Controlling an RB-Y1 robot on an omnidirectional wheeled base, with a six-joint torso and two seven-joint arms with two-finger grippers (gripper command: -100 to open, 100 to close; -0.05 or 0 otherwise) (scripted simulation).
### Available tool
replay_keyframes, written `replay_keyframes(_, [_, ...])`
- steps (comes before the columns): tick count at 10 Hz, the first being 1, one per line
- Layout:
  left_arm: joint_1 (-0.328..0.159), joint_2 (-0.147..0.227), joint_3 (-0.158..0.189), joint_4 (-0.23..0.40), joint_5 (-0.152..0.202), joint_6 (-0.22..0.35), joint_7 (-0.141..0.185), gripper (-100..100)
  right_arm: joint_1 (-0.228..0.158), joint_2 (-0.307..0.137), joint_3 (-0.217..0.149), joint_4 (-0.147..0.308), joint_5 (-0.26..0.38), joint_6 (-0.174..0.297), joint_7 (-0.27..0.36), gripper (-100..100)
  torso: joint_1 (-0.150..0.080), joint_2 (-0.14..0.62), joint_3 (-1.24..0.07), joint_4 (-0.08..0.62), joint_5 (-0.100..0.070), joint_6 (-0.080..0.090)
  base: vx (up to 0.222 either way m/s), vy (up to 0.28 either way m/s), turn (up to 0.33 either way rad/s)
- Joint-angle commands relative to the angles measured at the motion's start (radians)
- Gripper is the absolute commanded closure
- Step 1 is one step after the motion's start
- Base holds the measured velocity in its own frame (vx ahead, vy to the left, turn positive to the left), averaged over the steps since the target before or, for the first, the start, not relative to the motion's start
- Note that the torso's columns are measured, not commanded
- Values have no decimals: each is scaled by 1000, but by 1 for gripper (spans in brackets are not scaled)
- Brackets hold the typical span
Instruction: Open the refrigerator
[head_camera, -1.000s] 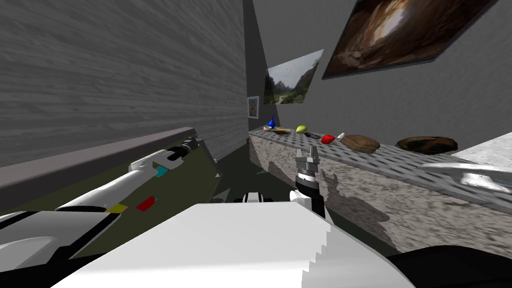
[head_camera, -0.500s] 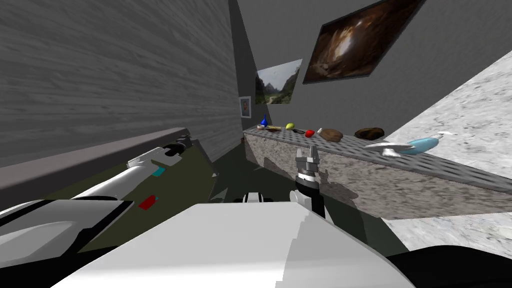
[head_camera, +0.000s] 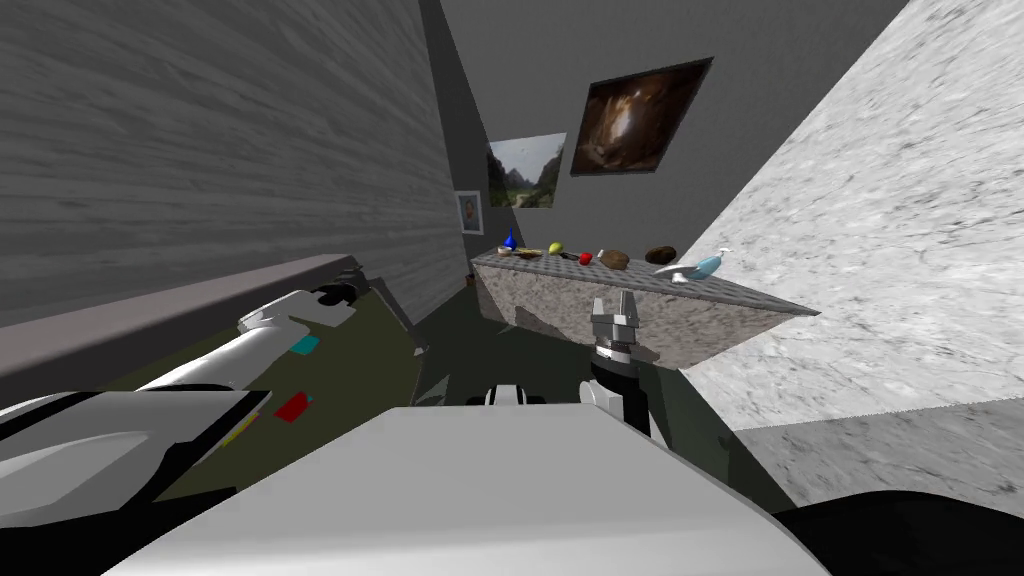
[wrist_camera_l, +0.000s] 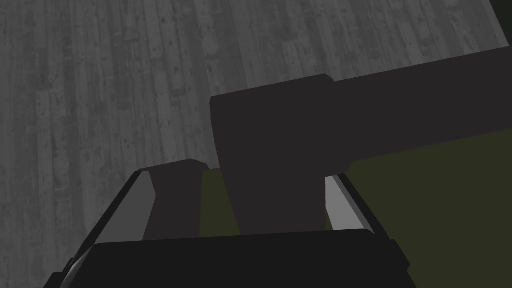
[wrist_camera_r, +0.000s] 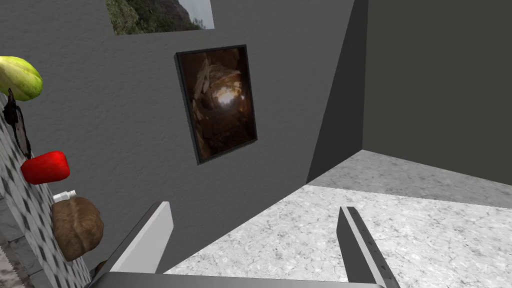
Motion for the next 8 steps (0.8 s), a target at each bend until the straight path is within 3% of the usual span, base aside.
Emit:
replay_keyframes(1, [-34,5,30,38,33,42,-54,-100,0,0,0,0,0,0,0,0,-2,-1,-1,0,0,4,-174,-18,-290])
replay_keyframes(2, [-36,-2,12,61,31,29,-48,-100,0,0,0,0,0,0,0,0,-2,-3,-2,0,-2,0,-60,-7,-67])
replay_keyframes(3, [-34,-8,11,60,32,35,-50,0,1,0,0,0,0,0,0,0,2,-4,-2,-1,0,-6,-9,-3,-11])
replay_keyframes(8, [-26,-18,4,64,33,37,-49,0,1,0,0,0,0,0,0,0,11,-2,-1,-5,8,-4,0,0,0])
